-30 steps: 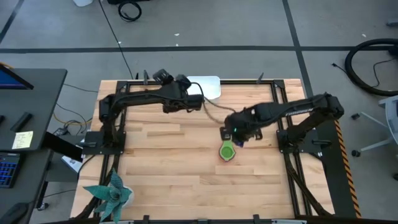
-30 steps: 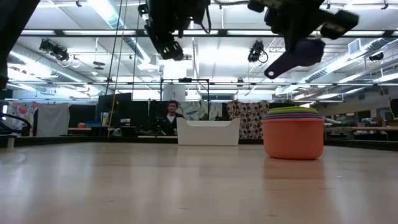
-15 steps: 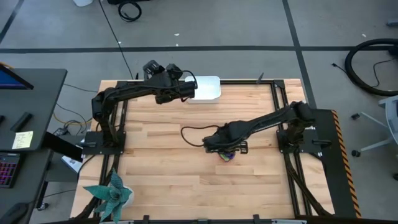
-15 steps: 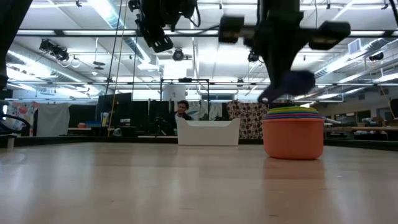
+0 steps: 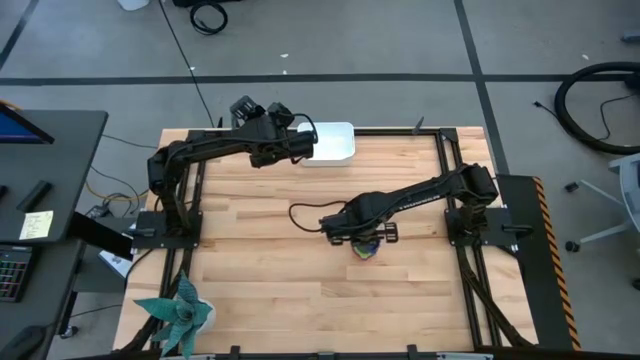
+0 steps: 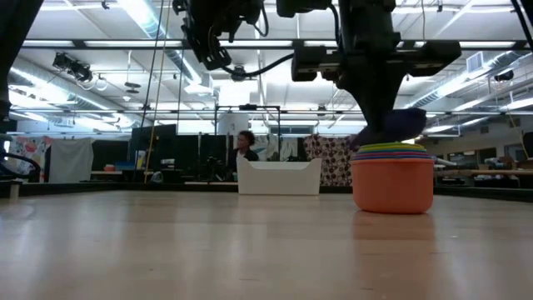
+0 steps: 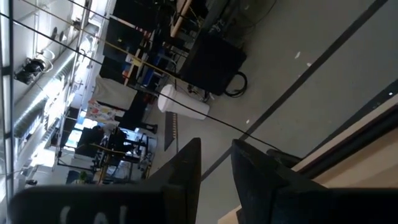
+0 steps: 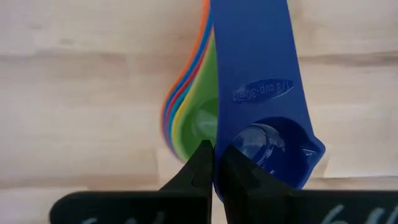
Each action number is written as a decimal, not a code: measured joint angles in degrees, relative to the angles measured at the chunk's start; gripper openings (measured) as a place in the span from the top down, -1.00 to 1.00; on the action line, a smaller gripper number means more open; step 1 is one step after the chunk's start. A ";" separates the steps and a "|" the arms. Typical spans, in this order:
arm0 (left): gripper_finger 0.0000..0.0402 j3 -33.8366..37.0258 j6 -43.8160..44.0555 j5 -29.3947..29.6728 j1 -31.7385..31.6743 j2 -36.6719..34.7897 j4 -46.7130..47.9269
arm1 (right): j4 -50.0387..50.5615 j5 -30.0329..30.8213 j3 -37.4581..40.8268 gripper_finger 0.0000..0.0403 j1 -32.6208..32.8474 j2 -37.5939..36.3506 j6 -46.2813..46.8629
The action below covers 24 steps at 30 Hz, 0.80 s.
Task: Nest measuring cups in basket
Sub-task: Stack the dark blue measuring cup on top of the green measuring cup
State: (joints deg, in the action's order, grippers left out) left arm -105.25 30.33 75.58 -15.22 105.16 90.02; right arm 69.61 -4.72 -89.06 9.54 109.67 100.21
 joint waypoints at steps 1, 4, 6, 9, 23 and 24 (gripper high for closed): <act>0.53 0.00 0.01 0.44 0.00 0.00 0.00 | -0.60 -0.54 -0.01 0.93 -0.05 0.00 -0.56; 0.53 0.00 0.00 1.13 0.01 0.04 0.00 | -1.97 -0.85 -0.01 0.93 -0.09 0.00 -1.34; 0.53 0.00 0.00 1.18 0.00 0.04 -0.01 | -1.53 -0.60 0.00 0.93 -0.09 0.00 -1.39; 0.53 0.00 0.00 1.28 0.00 0.04 0.00 | -1.31 -0.49 -0.01 0.93 -0.09 0.00 -1.41; 0.53 0.00 0.00 1.30 0.00 0.04 0.00 | -1.60 -0.10 0.02 0.63 -0.20 0.00 -4.87; 0.53 0.00 0.02 1.30 0.00 0.04 0.00 | -1.59 0.46 0.02 0.62 -0.20 0.00 -5.16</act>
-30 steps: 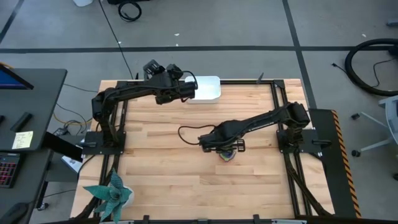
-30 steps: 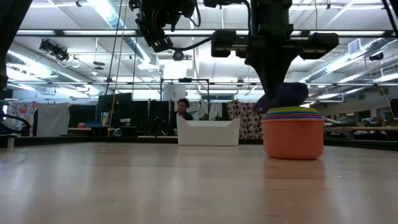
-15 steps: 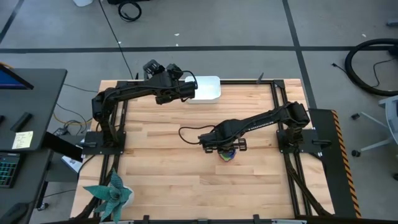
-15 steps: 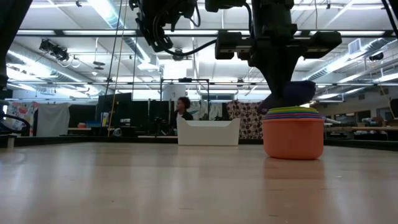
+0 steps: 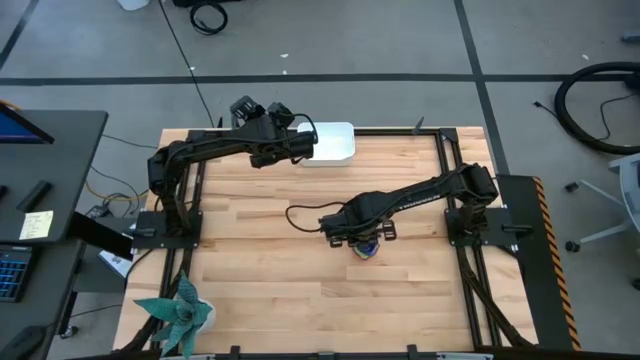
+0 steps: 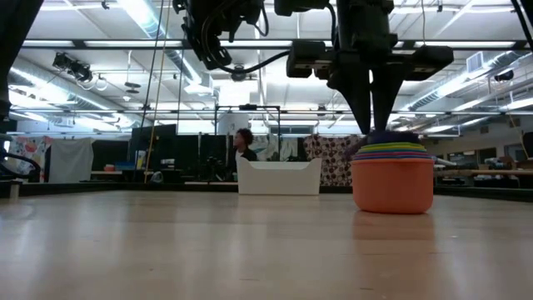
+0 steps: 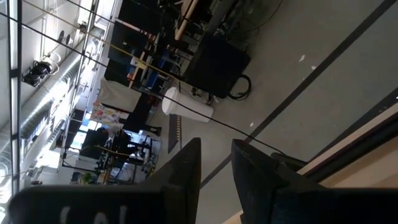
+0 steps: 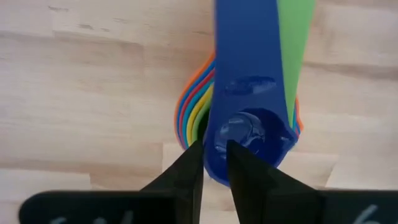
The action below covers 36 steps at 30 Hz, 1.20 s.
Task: Nest measuring cups in basket
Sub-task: Stack the dark blue measuring cup on top of the green measuring cup
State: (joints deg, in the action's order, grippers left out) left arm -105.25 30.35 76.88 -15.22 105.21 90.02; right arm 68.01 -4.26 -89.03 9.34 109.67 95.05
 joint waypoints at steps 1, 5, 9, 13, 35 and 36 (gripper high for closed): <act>0.53 0.00 -0.02 0.00 0.00 0.00 0.00 | 0.01 0.39 0.00 0.62 0.00 0.00 -0.81; 0.53 0.00 -0.23 0.75 -0.07 0.00 0.00 | 0.02 -1.75 0.00 0.62 -0.93 -0.06 -4.76; 0.53 0.00 -2.76 2.33 -0.51 0.02 0.00 | 0.45 -6.83 -0.61 0.64 -2.30 -0.07 -5.10; 0.53 0.00 -3.07 3.02 -1.40 0.02 0.00 | 0.56 -5.85 -4.70 0.64 -2.78 -0.07 -8.90; 0.53 0.00 -9.18 -6.88 -5.25 0.04 0.00 | 21.92 8.22 -7.83 0.56 -7.73 -2.08 -53.45; 0.53 0.00 -9.20 -8.71 -5.25 0.04 0.00 | 21.97 7.65 -6.59 0.54 -8.15 -2.08 -55.36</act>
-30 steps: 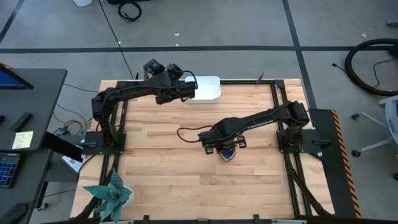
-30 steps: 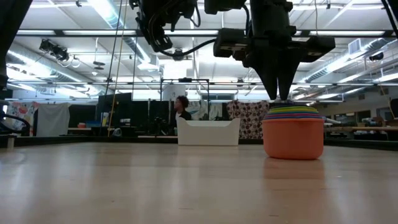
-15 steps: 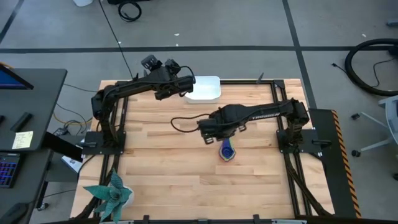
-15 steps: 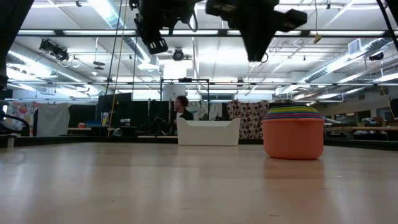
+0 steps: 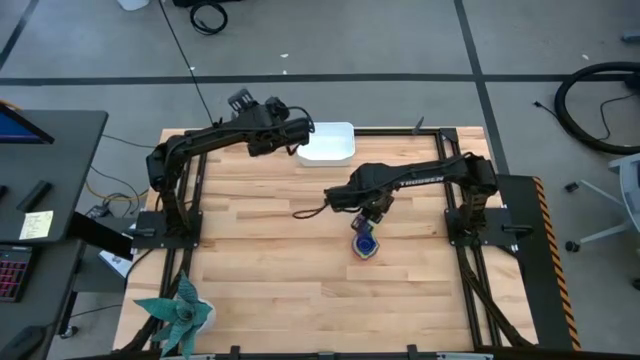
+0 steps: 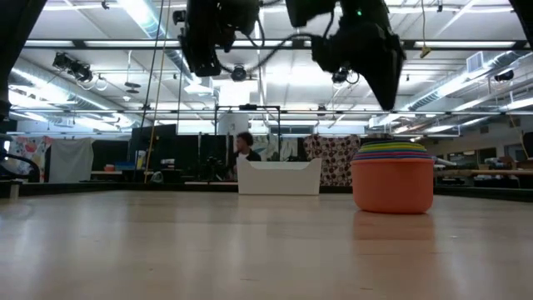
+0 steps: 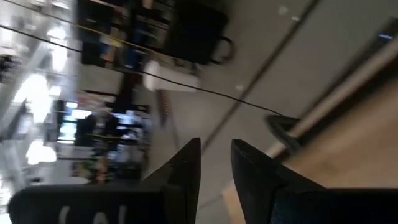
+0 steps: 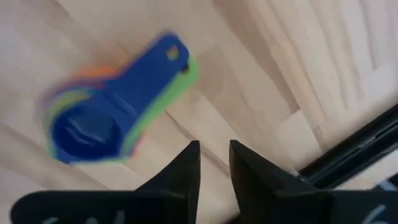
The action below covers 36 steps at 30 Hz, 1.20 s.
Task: Nest measuring cups in basket
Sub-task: Stack the dark blue measuring cup on top of the green measuring cup
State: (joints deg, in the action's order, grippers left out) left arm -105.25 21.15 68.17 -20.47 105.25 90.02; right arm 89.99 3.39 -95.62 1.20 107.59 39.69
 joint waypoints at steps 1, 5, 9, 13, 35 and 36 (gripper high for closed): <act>0.53 0.00 0.00 -2.12 0.00 0.00 0.00 | 0.09 -0.64 1.02 0.52 -0.36 0.00 -1.74; 0.53 0.00 -2.38 -10.75 0.00 0.00 0.00 | 0.16 -4.32 3.73 0.49 -1.72 0.00 -4.76; 0.53 0.00 -3.39 -15.09 0.02 0.00 -0.28 | -0.21 -7.16 3.62 0.52 -2.26 -2.27 -4.86; 0.53 0.00 -3.41 -14.74 0.00 0.00 -2.36 | -0.26 -9.87 1.81 0.58 -2.19 -6.85 -3.53; 0.53 0.00 -22.59 -15.45 0.48 0.00 -15.76 | -10.69 -4.34 0.32 0.62 4.32 -36.94 2.32; 0.53 0.00 -23.89 -15.48 0.47 0.00 -16.26 | -10.69 -4.41 0.32 0.62 4.54 -37.32 1.92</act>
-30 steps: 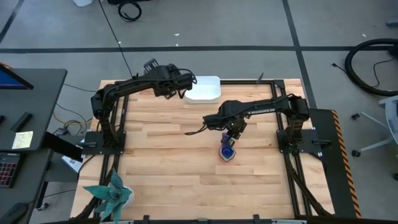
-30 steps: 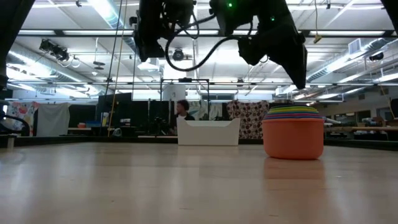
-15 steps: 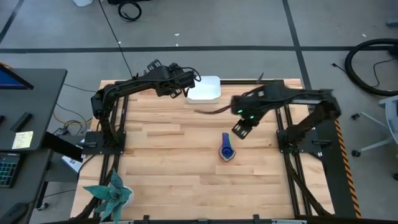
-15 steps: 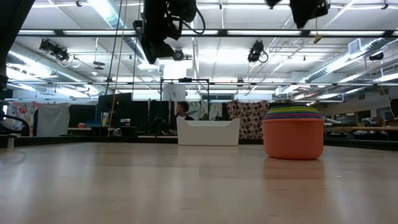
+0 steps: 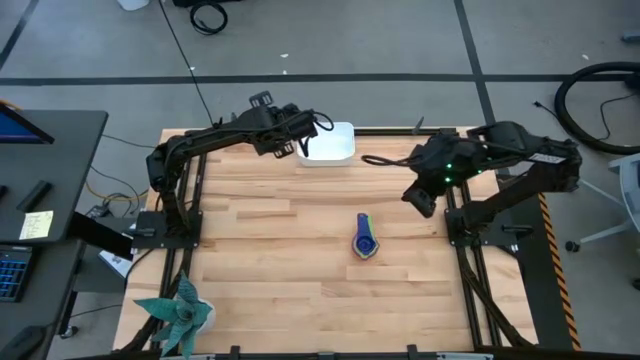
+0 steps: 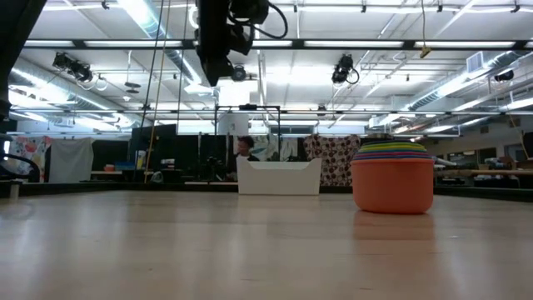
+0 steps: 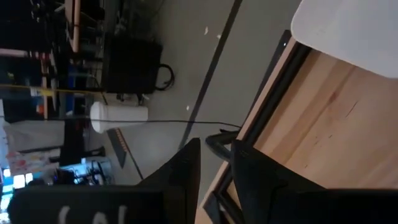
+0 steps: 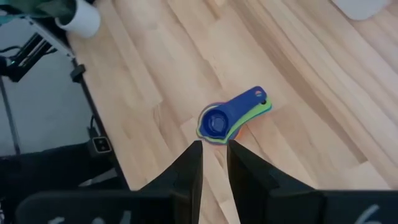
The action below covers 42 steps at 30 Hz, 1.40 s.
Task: Nest measuring cups in basket
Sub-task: Stack the dark blue measuring cup on top of the green measuring cup
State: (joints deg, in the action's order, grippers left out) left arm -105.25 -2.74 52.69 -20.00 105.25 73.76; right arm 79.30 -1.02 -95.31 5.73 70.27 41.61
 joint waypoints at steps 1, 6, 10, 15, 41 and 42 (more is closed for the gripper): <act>0.53 0.00 -1.09 0.00 -0.01 0.00 -0.57 | 0.01 -0.02 0.00 0.62 0.21 -0.36 -0.44; 0.53 0.00 1.20 -0.04 -0.01 0.00 -5.54 | 0.03 -0.06 0.00 0.62 1.04 -1.41 -3.36; 0.53 0.00 4.77 -0.35 -0.03 0.00 -9.30 | 0.05 -0.06 0.00 0.62 1.07 -1.45 -4.29; 0.53 -0.01 0.98 -7.53 -0.45 0.00 -10.40 | 0.03 -0.08 0.00 0.62 1.07 -1.43 -3.85; 0.53 1.05 18.16 -69.30 -7.37 1.37 -11.97 | -4.00 -18.77 0.04 0.62 2.65 -5.36 -3.52; 0.54 2.00 19.25 -71.06 -7.26 1.38 -12.02 | -3.42 -18.77 0.04 0.62 3.24 -6.31 -4.10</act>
State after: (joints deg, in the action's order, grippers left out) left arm -103.25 16.50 -18.37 -27.27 106.63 61.74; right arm 75.88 -19.79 -95.26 8.97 63.96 37.51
